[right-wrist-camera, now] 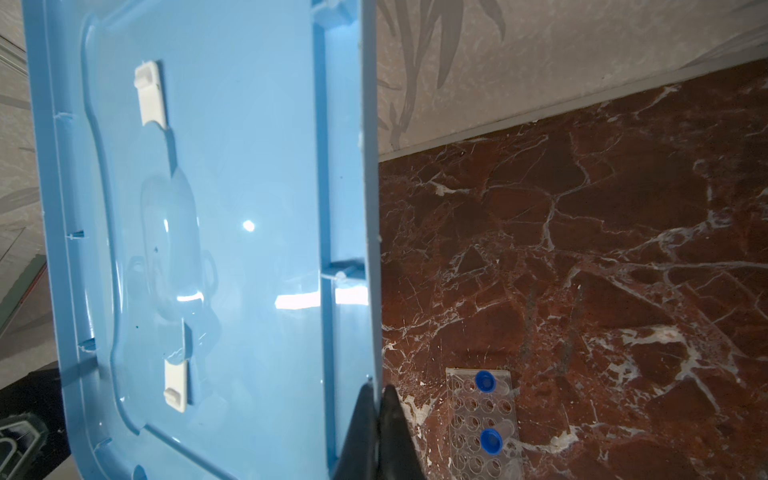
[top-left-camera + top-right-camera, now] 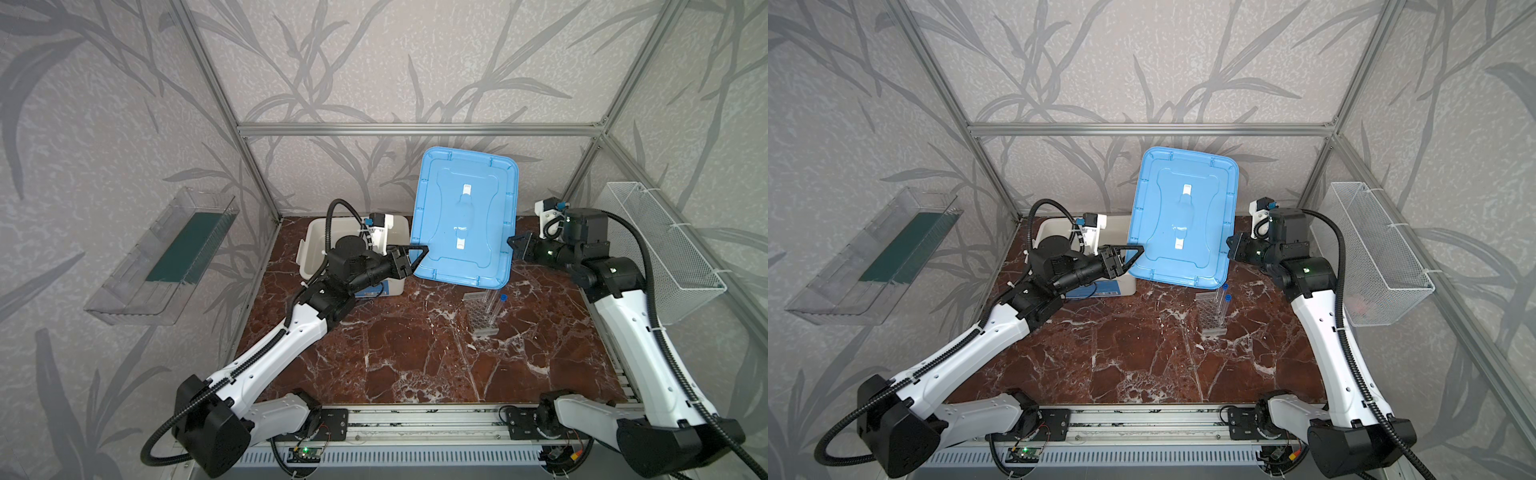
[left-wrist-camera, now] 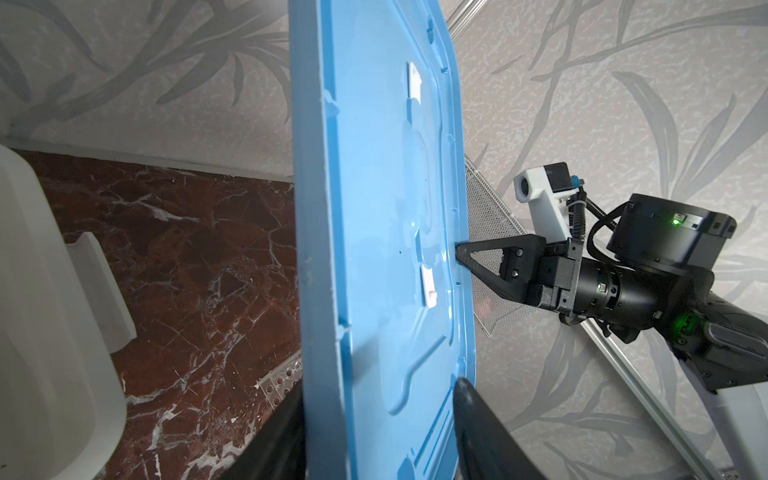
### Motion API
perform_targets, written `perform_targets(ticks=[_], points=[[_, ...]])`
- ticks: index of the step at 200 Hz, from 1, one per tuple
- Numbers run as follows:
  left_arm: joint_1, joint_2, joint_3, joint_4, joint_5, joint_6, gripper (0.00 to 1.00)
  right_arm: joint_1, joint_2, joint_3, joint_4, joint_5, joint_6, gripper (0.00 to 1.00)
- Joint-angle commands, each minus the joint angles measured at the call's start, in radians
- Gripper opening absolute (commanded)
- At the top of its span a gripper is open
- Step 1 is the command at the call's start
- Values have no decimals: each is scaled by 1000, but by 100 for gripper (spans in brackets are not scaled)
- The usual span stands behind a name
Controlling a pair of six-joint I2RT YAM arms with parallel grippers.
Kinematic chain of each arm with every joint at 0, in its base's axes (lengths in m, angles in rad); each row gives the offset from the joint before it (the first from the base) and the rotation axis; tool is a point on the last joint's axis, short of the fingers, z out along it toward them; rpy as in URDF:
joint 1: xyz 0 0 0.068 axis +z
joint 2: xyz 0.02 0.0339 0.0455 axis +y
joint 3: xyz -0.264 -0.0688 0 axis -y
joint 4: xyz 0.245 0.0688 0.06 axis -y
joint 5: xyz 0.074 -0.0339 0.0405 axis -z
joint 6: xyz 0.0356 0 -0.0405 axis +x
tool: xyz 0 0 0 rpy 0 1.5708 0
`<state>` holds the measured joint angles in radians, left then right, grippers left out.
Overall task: Organize the chemistry lab equipment
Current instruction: 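Raise the blue lid upright with the right gripper while the left gripper grasps its edge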
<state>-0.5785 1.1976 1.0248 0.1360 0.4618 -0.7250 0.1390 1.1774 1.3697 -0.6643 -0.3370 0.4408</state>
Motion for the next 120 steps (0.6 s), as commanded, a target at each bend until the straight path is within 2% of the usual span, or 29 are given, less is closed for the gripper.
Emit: perform_targets(ticks=[1, 14, 50, 67, 71, 75, 81, 85, 89, 95, 104, 120], points=[[-5, 7, 17, -17, 8, 17, 42, 1, -6, -9, 115, -67, 40, 0], [-6, 7, 28, -40, 8, 34, 34, 2, 5, -18, 124, -72, 42, 0], [-6, -1, 63, -125, -17, 79, 3, 11, 30, -41, 160, -74, 52, 0], [-7, -4, 87, -179, -30, 113, 0, 15, 55, -50, 178, -108, 63, 2], [-5, -7, 92, -189, -33, 124, 0, 15, 64, -48, 178, -126, 68, 8], [-5, -9, 98, -203, -36, 138, 0, 16, 73, -42, 173, -146, 70, 19], [-5, -14, 109, -236, -49, 169, 0, 20, 88, -24, 155, -167, 70, 46], [-5, -18, 121, -264, -62, 197, 0, 22, 97, -7, 134, -170, 69, 61], [-6, -23, 138, -299, -78, 231, 0, 23, 105, 11, 105, -165, 67, 70], [-5, -28, 170, -365, -111, 293, 0, 24, 111, 38, 61, -151, 66, 77], [-6, -37, 226, -466, -186, 390, 0, 24, 100, 58, 42, -128, 72, 98], [-6, -40, 325, -616, -335, 539, 0, 24, 61, 65, 84, -122, 108, 99]])
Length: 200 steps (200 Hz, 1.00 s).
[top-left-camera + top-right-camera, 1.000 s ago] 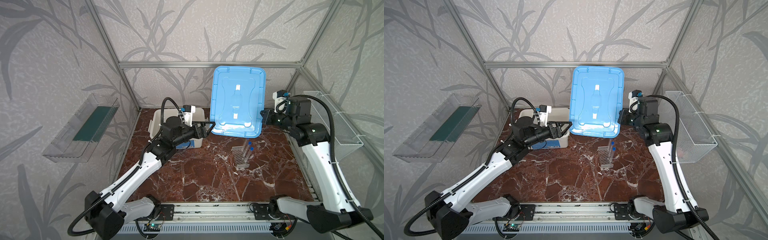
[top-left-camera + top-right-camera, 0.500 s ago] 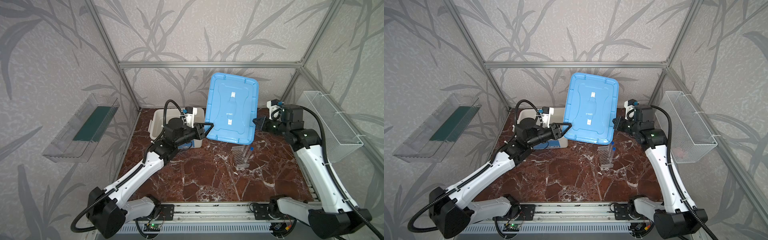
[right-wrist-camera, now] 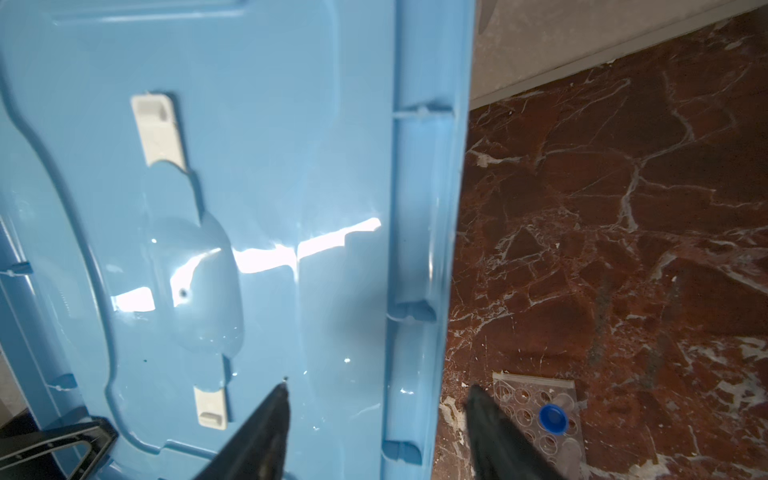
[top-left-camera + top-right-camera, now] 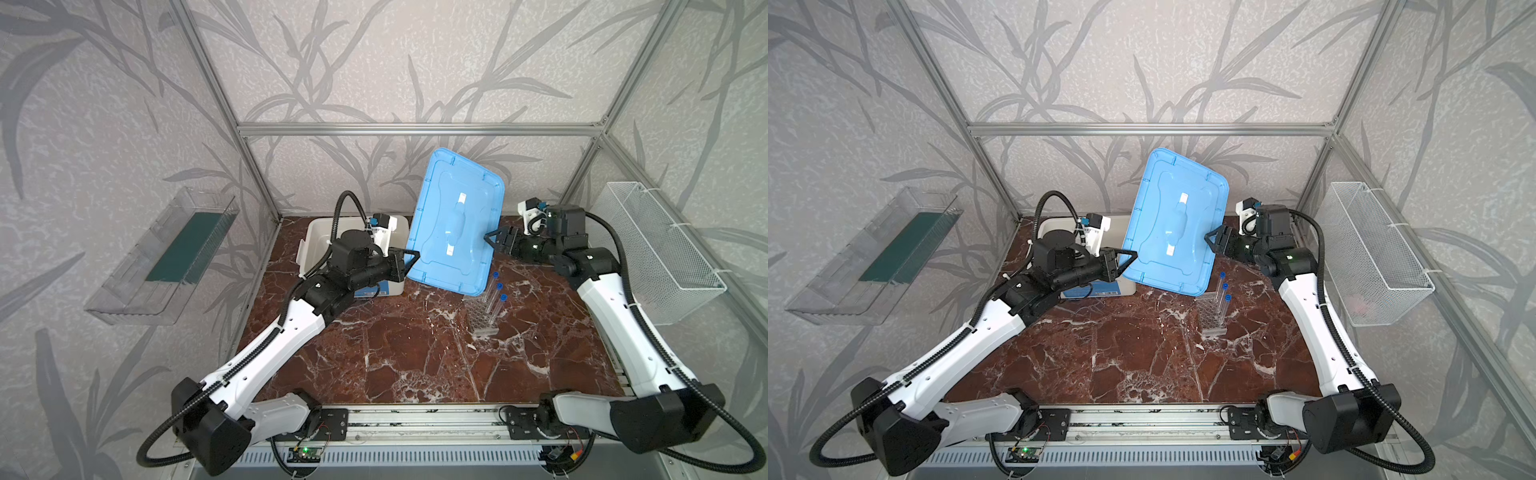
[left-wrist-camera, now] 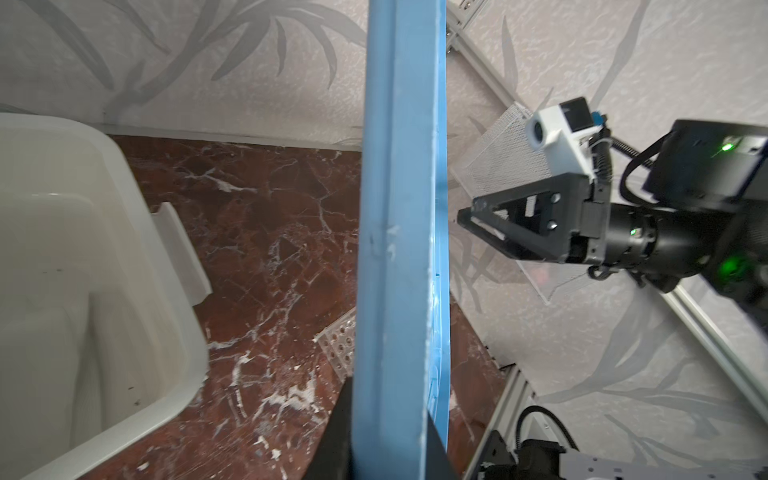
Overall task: Organize the chemistry lab equipment
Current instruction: 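Raise the blue lid upright with the right gripper while the left gripper grasps its edge, then swing the blue lid over the white tub with both grippers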
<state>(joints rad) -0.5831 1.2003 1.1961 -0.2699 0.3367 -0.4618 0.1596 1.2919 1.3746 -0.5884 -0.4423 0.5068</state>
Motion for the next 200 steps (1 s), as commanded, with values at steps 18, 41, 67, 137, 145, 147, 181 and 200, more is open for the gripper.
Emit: perform_targets(ticks=[18, 41, 67, 137, 145, 147, 181, 200], points=[[-2, -29, 252, -322, -317, 419, 0, 3, -60, 100, 58, -47, 84, 99], [-3, 2, 338, -362, -377, 564, 0, 3, 16, 253, -13, -74, 105, 99], [-18, 40, 413, -356, -486, 715, 0, 3, 88, 375, -24, -97, 163, 99], [-60, -1, 236, -55, -736, 1155, 0, 3, 192, 496, 104, -201, 296, 100], [-68, -8, 221, -48, -750, 1184, 0, 4, 215, 526, 90, -204, 292, 100], [-72, -9, 215, -47, -752, 1191, 0, 5, 221, 534, 82, -200, 287, 100], [-132, -54, 78, 41, -820, 1360, 0, 27, 300, 640, -28, -157, 248, 99], [-148, -62, 58, 43, -847, 1361, 0, 48, 362, 690, -94, -157, 231, 96]])
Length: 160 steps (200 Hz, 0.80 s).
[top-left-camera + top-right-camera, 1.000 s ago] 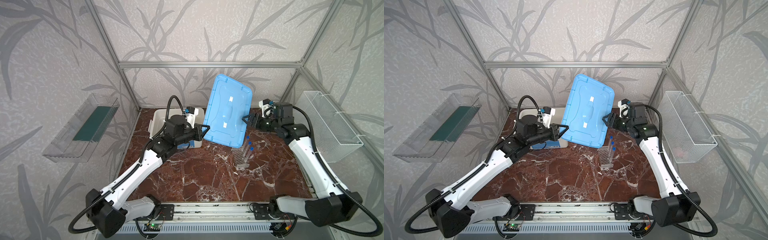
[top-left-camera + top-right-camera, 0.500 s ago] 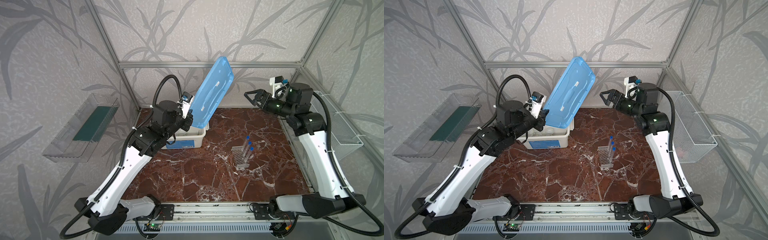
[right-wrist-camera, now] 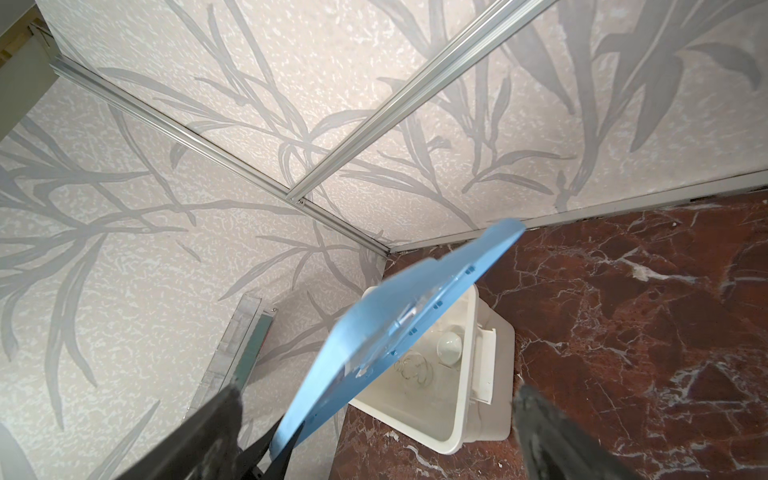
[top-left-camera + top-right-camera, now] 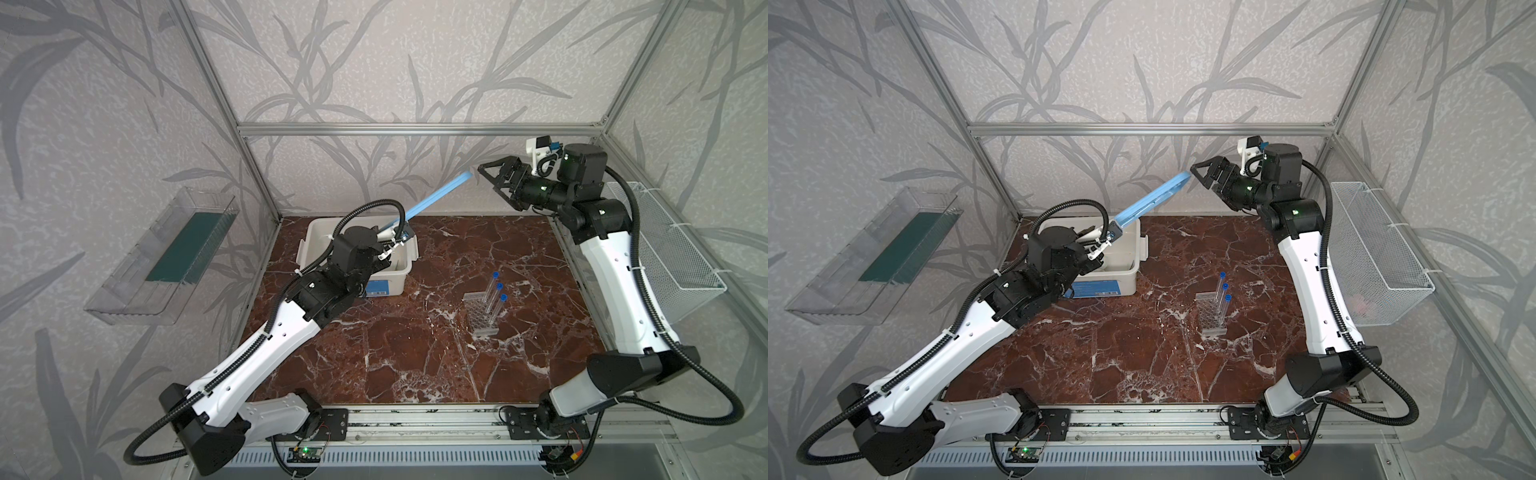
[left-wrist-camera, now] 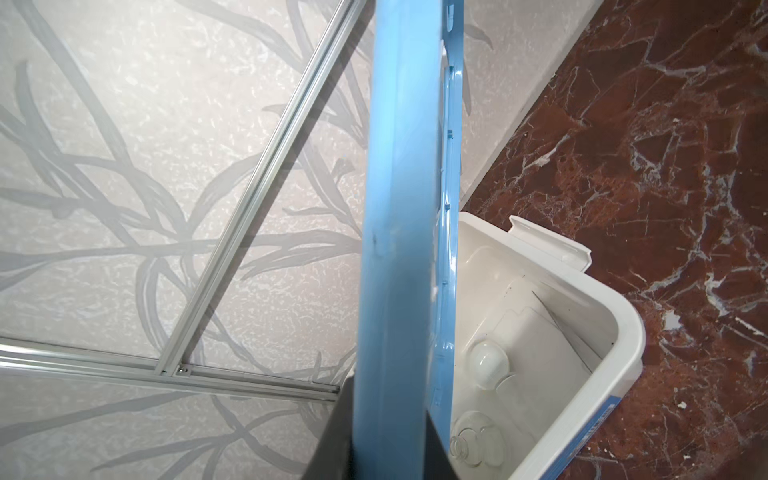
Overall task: Organize the chemistry lab equipment
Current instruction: 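Swing the blue lid over the white tub with both grippers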
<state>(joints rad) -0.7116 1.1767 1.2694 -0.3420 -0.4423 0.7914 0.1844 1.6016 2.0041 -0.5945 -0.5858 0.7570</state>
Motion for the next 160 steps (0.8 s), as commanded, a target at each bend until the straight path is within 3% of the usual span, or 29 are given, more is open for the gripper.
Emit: perform_targets(ticks=[1, 27, 61, 87, 110, 160], points=[[-20, -38, -16, 115, -68, 108, 0, 24, 54, 63, -92, -12, -20, 96], [-47, -61, -50, 132, -90, 116, 0, 40, 99, 59, -143, -4, -33, 91], [-76, -79, -102, 158, -137, 129, 0, 40, 95, -64, -76, -33, -5, 86], [-95, -85, -116, 151, -141, 109, 0, 41, 100, -128, 15, -115, 49, 75], [-124, -85, -133, 137, -166, 110, 0, 41, 100, -176, 67, -108, 76, 67], [-205, -115, -197, 111, -201, 96, 16, 43, 100, -260, 198, -106, 159, 46]])
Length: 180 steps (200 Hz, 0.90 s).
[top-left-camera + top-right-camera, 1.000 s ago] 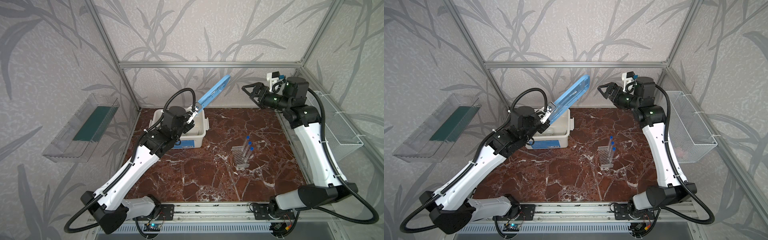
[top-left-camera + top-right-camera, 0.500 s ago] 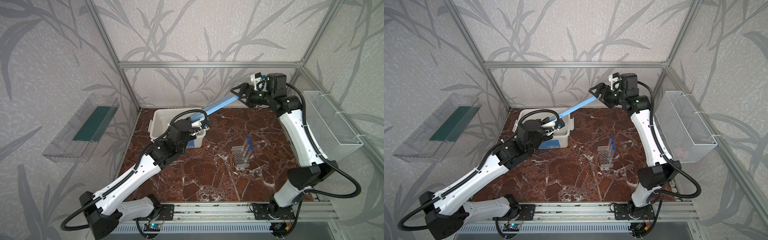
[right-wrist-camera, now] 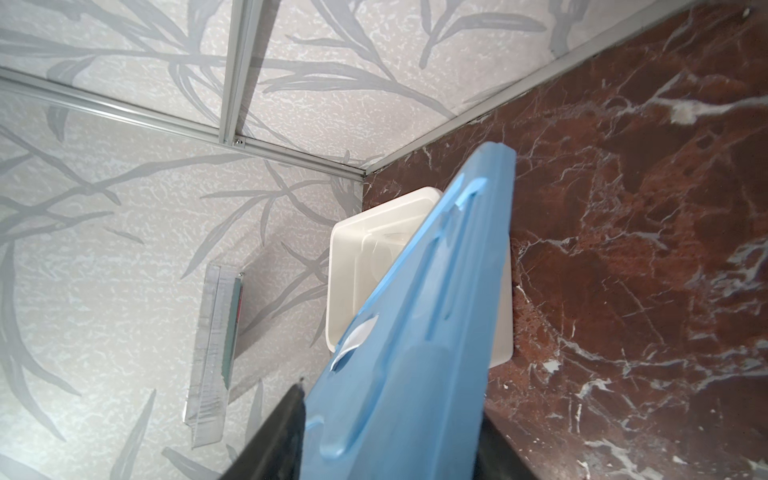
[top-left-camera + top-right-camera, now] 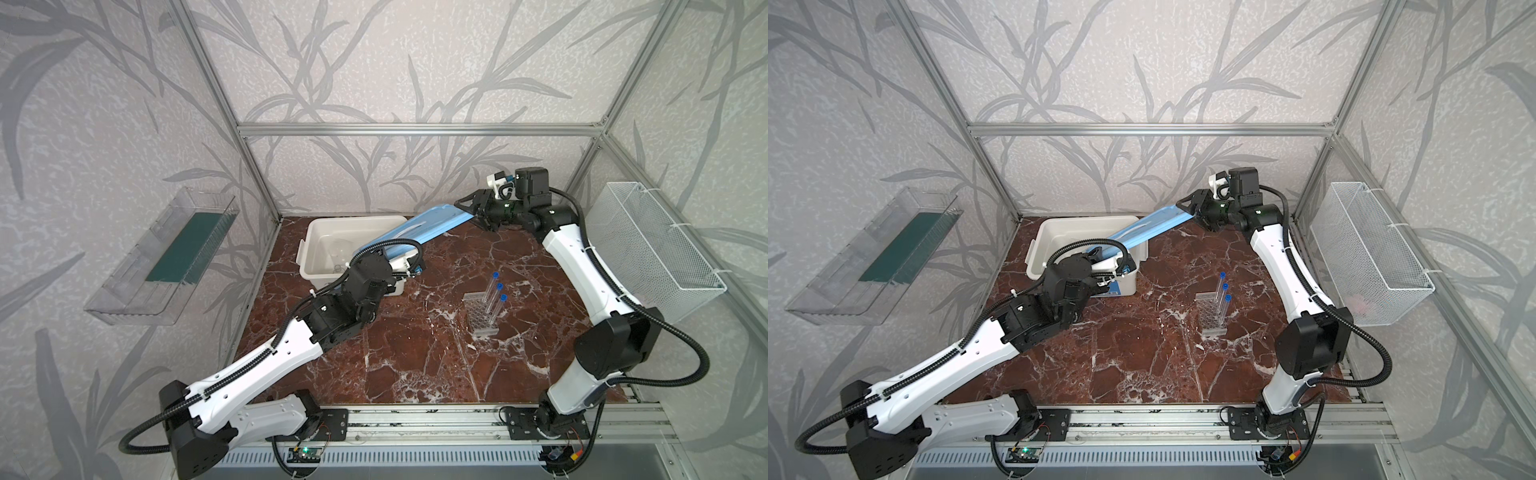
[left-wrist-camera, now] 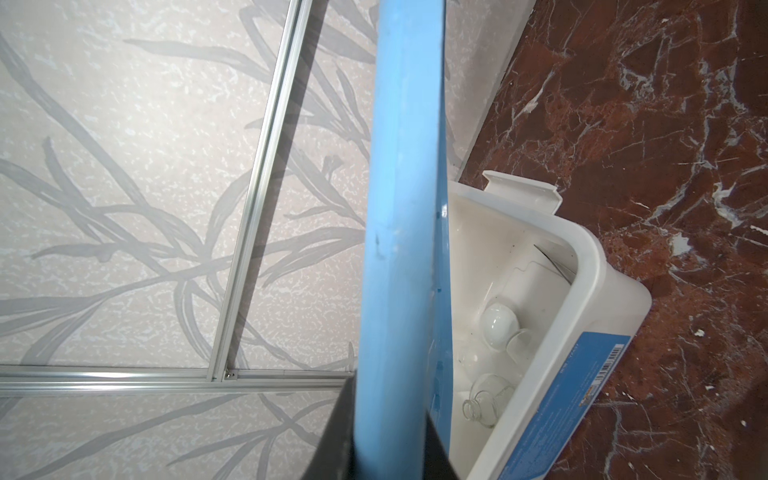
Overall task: Organize the chemistry lab equipment
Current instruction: 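Swing the blue lid over the white tub with both grippers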
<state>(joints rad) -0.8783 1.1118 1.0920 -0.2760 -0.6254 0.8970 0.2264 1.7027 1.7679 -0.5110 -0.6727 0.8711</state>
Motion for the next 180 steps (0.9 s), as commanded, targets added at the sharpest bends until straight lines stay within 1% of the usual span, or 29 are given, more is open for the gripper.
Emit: perform_targets(ticks=[1, 24, 40, 48, 56, 62, 72, 81, 86, 92, 95, 109, 121, 128, 135, 138, 160, 180], points=[[-39, -50, -21, 45, -19, -11, 17, 1, -2, -25, 117, -19, 46, 45], [-61, -59, -46, 26, -17, -42, 19, 2, -2, -62, 182, -16, 81, 34], [-70, -58, -61, 10, -16, -61, 20, 7, -2, -79, 199, -3, 86, 29], [-72, -53, -62, -10, -15, -74, 23, 11, -2, -89, 202, 7, 88, 27], [-73, -47, -60, -30, -13, -93, 29, 13, -2, -104, 217, 10, 94, 26], [-76, -43, -55, -52, -4, -114, 37, 14, -2, -118, 236, 12, 106, 24], [-76, -38, -46, -86, 11, -151, 45, 17, -2, -150, 285, 15, 135, 23], [-76, -39, -48, -98, 19, -176, 49, 20, -2, -175, 330, 25, 159, 21], [-76, -39, -54, -102, 23, -185, 53, 22, -2, -184, 346, 33, 165, 21], [-76, -40, -60, -106, 29, -197, 54, 26, -2, -190, 356, 44, 168, 21], [-76, -41, -63, -111, 30, -202, 57, 28, -2, -192, 358, 50, 167, 20], [-77, -34, -66, -152, 35, -227, 58, 34, -2, -206, 373, 88, 168, 20], [-77, -25, -71, -178, 14, -244, 59, 37, -2, -229, 413, 104, 187, 19], [-77, -23, -79, -173, -3, -256, 60, 37, -2, -248, 449, 113, 205, 18], [-77, -25, -102, -131, -32, -270, 61, 39, -2, -265, 481, 124, 222, 17], [-77, -27, -111, -121, -34, -271, 63, 39, -2, -271, 490, 128, 229, 17], [-77, -28, -111, -160, 17, -350, 66, 45, -2, -320, 564, 171, 265, 16], [-77, -34, -107, -201, 88, -432, 73, 47, 28, -360, 626, 201, 298, 15]])
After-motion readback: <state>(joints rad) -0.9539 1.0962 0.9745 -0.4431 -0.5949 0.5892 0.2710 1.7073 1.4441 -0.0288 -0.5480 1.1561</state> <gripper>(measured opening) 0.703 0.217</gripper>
